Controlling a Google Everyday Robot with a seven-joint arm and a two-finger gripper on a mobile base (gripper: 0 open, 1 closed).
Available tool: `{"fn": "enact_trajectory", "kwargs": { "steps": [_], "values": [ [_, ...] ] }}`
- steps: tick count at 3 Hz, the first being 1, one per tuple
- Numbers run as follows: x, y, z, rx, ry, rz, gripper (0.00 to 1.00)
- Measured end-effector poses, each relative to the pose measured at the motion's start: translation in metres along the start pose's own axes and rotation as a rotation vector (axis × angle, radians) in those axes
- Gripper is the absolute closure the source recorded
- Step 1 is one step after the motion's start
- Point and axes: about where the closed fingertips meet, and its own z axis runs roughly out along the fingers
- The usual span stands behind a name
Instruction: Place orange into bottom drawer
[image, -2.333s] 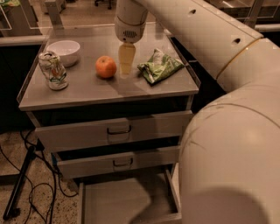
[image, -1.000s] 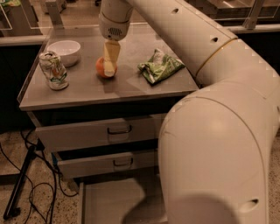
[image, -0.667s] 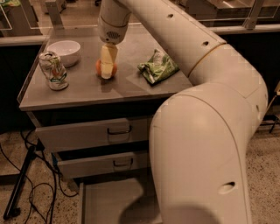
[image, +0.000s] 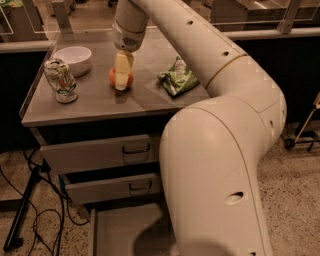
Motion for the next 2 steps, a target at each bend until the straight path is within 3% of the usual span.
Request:
{"fn": "enact_trajectory", "kwargs": {
  "steps": [2],
  "values": [
    [0.009,0.000,0.030,-0.040,0.048,0.034,0.00]
  ]
}}
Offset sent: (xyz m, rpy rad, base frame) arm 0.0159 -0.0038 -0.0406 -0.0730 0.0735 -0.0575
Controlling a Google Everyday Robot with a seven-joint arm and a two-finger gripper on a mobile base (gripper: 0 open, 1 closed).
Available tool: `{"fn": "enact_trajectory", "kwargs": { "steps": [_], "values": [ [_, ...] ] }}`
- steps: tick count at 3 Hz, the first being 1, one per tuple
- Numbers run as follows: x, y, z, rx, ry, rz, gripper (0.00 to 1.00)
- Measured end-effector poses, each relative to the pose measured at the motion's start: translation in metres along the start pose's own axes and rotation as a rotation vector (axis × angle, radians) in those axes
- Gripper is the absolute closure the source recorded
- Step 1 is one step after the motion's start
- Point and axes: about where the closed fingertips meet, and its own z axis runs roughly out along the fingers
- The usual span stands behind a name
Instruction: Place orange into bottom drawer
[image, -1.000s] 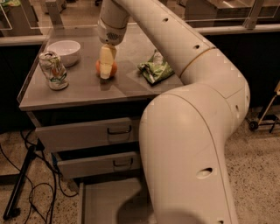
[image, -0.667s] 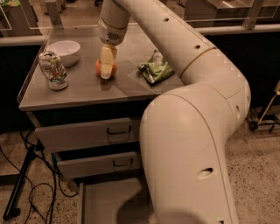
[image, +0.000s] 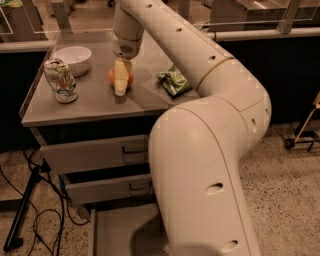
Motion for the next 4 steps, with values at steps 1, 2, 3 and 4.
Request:
{"fn": "enact_trajectory", "kwargs": {
  "steps": [1,2,3,4],
  "values": [
    [0.0091,-0.0012,0.0112,-0.012,0.022,0.023,0.03],
    [0.0091,-0.0012,0.0112,-0.012,0.022,0.023,0.26],
    [0.0091,-0.0012,0.0112,-0.012,0.022,0.023,0.50],
    [0.0091,-0.0012,0.0112,-0.012,0.022,0.023,0.73]
  ]
}}
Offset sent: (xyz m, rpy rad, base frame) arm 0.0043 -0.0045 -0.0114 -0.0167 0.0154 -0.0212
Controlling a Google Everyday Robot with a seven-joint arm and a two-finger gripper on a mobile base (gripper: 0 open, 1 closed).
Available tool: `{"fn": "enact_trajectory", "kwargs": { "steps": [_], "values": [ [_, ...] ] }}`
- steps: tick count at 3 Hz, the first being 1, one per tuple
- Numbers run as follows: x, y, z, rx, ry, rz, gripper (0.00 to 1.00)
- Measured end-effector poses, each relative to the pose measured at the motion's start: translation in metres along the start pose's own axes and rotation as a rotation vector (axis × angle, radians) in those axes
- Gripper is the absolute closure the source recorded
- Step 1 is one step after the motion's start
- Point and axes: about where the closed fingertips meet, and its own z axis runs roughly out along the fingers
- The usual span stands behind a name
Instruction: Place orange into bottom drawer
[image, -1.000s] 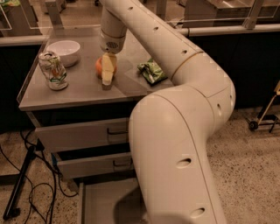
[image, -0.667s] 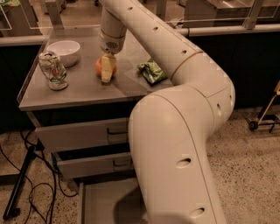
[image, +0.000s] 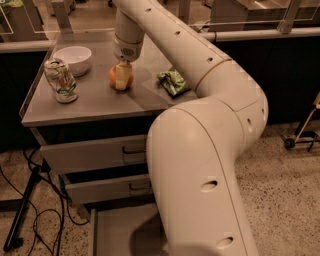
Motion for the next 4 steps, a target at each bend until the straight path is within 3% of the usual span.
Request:
{"fn": "enact_trajectory", "kwargs": {
  "steps": [1,3,4],
  "values": [
    [0.000,0.000,0.000,0.000,0.000,0.000,0.96],
    [-0.002,0.016,-0.041,0.072,-0.035,-0.016,1.00],
    [0.000,0.051,-0.070,0.106,-0.042,-0.033,1.00]
  ]
}}
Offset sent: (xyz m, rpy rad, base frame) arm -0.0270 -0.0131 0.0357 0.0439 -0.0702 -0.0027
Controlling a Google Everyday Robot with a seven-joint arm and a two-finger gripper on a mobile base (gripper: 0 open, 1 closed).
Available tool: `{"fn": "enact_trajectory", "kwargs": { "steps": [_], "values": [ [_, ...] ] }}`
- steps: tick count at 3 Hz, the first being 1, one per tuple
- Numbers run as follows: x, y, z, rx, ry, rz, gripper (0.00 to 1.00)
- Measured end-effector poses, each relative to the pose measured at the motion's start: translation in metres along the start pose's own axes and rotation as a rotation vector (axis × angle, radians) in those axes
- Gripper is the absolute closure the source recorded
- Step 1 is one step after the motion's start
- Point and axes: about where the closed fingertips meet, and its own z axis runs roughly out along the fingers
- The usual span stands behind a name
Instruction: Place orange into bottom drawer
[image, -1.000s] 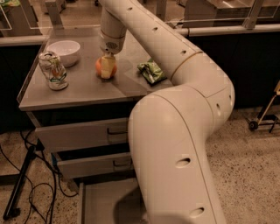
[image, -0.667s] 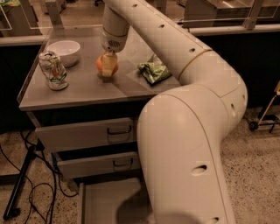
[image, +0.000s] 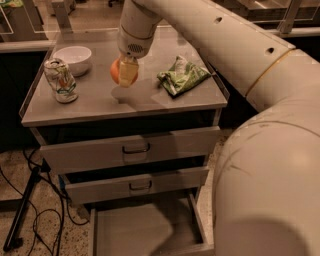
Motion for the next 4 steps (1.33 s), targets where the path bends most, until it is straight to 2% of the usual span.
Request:
{"fn": "enact_trajectory", "kwargs": {
  "steps": [1,2,4],
  "values": [
    [0.000,0.000,0.000,0.000,0.000,0.000,1.00],
    [0.001,0.012,0.000,-0.019,0.009,0.004,1.00],
    [0.005,0.119,-0.029,-0.110,0.021,0.091,1.00]
  ]
}}
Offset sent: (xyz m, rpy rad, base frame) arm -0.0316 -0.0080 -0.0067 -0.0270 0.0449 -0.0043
